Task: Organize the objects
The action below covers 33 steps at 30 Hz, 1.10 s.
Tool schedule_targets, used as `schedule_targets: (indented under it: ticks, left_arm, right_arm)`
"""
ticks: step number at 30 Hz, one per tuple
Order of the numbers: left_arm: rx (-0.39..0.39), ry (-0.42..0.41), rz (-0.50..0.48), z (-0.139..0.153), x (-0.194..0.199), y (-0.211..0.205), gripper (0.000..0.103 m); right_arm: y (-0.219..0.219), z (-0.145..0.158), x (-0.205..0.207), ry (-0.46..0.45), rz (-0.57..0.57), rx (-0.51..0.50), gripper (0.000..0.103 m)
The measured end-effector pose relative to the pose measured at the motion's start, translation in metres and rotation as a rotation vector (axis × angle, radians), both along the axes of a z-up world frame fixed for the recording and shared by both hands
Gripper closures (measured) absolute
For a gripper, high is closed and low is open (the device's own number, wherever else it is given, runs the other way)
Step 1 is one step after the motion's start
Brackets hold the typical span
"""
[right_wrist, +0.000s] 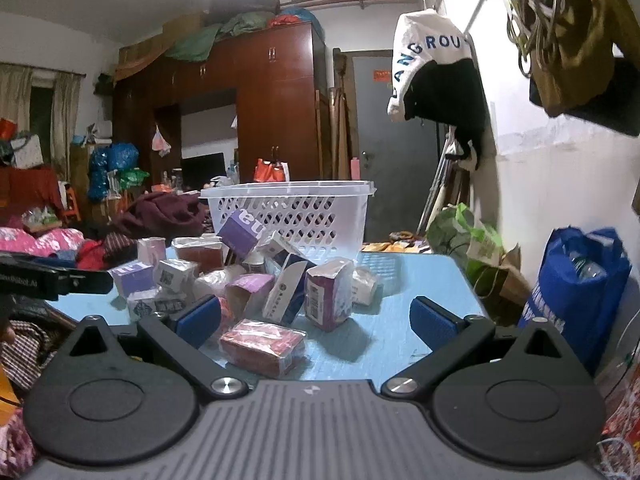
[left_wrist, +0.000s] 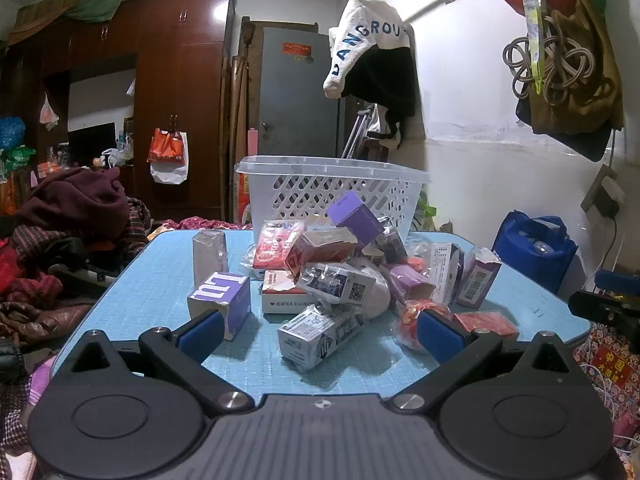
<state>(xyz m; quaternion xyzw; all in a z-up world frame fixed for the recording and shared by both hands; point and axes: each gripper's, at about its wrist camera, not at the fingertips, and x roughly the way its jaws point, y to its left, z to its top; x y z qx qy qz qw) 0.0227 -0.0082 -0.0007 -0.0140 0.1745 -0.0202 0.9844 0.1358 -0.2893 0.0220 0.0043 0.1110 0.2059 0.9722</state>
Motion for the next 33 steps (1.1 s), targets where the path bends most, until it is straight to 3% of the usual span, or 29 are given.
schedule_targets:
  ticks: [26,33]
  left_arm:
    - [-0.002,0.004,-0.007,-0.001,0.001,0.001,0.000]
    - [-0.001,-0.010,-0.010,-0.001,0.002,0.002,0.000]
  right_arm:
    - [0.001,-0.003,-0.002,0.008,0.056,0.029,0.000]
    - [0.004,-0.012,0.008,0.045,0.064,0.050,0.000]
